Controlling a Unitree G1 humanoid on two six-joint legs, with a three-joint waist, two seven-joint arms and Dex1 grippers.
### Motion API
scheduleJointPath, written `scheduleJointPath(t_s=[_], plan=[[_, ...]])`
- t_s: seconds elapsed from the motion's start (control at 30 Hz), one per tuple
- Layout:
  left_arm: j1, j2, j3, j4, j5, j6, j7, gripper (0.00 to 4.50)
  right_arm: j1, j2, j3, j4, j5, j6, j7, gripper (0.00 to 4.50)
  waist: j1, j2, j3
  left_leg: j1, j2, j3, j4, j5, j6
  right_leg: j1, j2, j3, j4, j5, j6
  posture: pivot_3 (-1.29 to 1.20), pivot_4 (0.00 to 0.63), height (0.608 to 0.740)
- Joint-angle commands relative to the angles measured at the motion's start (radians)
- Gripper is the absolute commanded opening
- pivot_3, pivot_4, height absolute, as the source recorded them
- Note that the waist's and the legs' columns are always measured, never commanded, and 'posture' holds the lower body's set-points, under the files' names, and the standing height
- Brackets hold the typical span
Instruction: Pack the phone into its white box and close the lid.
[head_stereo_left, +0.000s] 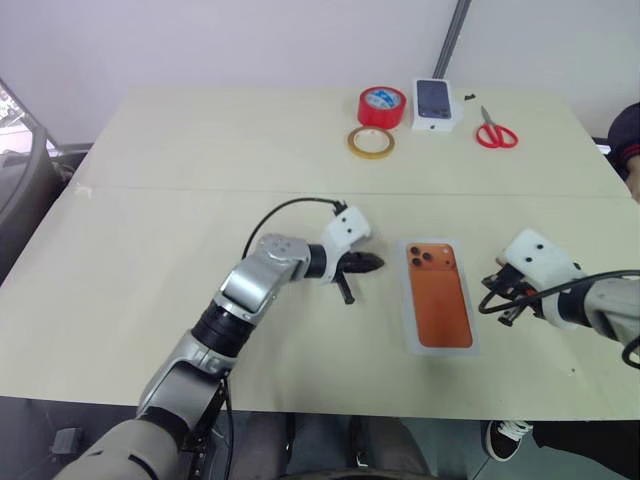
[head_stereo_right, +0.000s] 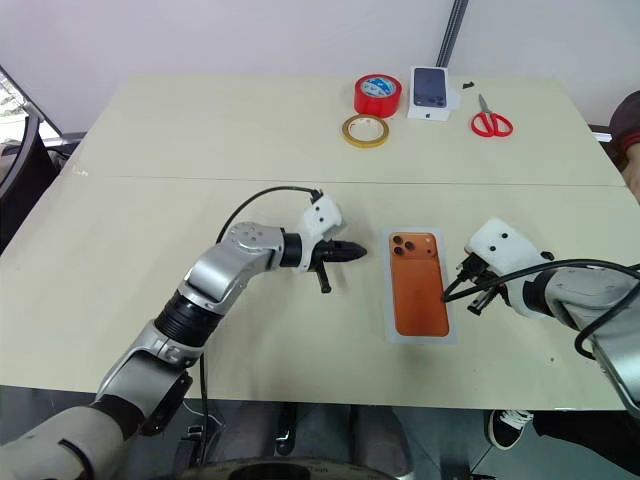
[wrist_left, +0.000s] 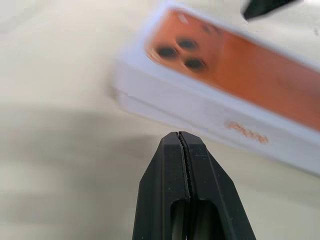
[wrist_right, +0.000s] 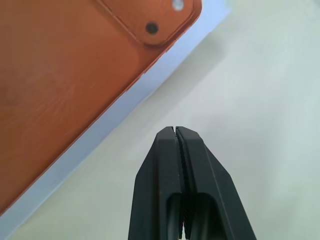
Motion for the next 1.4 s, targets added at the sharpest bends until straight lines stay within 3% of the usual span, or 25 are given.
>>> scheduleJointPath(t_s=[0.03,0.17,0.5,0.87,1.13,1.4], plan=[[-0.049,-0.037,0.025,-0.008,-0.022,-0.025,0.002,0.0,0.038,0.003,-0.084,-0.066,0.047,-0.043,0.081,0.05,-0.001,0.0,0.0,0.0,0.0,0.0,0.0,0.0,0.0,0.0,0.0,0.0,0.0,0.0,0.0,0.0,0.15,0.74],[-0.077,-0.078,-0.003,0.048,0.004,-0.051,0.009,0.0,0.083,0.021,-0.093,-0.119,0.082,-0.05,0.119,0.05,-0.001,0.0,0.0,0.001,0.0,0.0,0.0,0.0,0.0,0.001,0.001,0.0,0.0,0.0,0.0,0.0,0.15,0.74],[-0.136,-0.161,-0.085,0.313,0.144,-0.111,0.091,0.0,0.064,0.093,0.047,-0.114,0.051,0.044,-0.028,0.05,-0.001,-0.001,-0.001,0.002,0.0,0.0,0.0,0.0,0.0,0.001,0.001,0.0,0.0,0.0,0.0,0.0,0.15,0.74],[-0.104,-0.14,0.002,0.252,0.117,-0.153,0.104,0.0,0.034,0.091,0.043,-0.112,0.027,-0.012,-0.052,0.05,-0.003,-0.003,-0.002,0.003,0.0,0.0,0.0,0.0,0.0,0.003,0.0,0.0,0.0,0.0,0.0,0.0,0.15,0.74],[0.056,0.129,0.346,-0.078,-0.056,-0.044,0.097,0.0,-0.241,0.24,0.048,0.023,-0.016,-0.2,-0.137,0.05,-0.029,-0.002,-0.002,0.003,0.001,0.0,-0.003,0.004,-0.007,-0.001,0.001,0.001,0.001,0.0,0.0,0.0,0.15,0.74],[0.3,0.43,0.603,-0.174,-0.138,-0.035,0.05,0.0,-0.255,0.292,-0.015,0.188,0.046,-0.286,-0.037,0.05,-0.016,-0.002,-0.002,0.002,0.0,0.0,-0.002,0.002,-0.003,0.0,-0.002,0.001,0.001,0.0,0.0,0.0,0.15,0.74]])
